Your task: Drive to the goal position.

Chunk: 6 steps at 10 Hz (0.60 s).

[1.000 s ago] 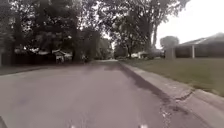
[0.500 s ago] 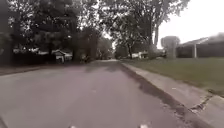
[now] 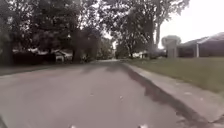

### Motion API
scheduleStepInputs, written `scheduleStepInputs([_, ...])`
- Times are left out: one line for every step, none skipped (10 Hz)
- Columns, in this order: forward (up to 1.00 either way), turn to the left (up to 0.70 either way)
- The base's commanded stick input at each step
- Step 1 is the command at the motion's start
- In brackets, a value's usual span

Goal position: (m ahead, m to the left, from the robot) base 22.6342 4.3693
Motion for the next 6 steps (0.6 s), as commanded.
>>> scheduleStepInputs([0.7, 0.0])
scheduleStepInputs([0.7, 0.0])
scheduleStepInputs([0.7, 0.0])
scheduleStepInputs([0.7, 0.0])
scheduleStepInputs([0.7, 0.0])
scheduleStepInputs([0.7, 0.0])
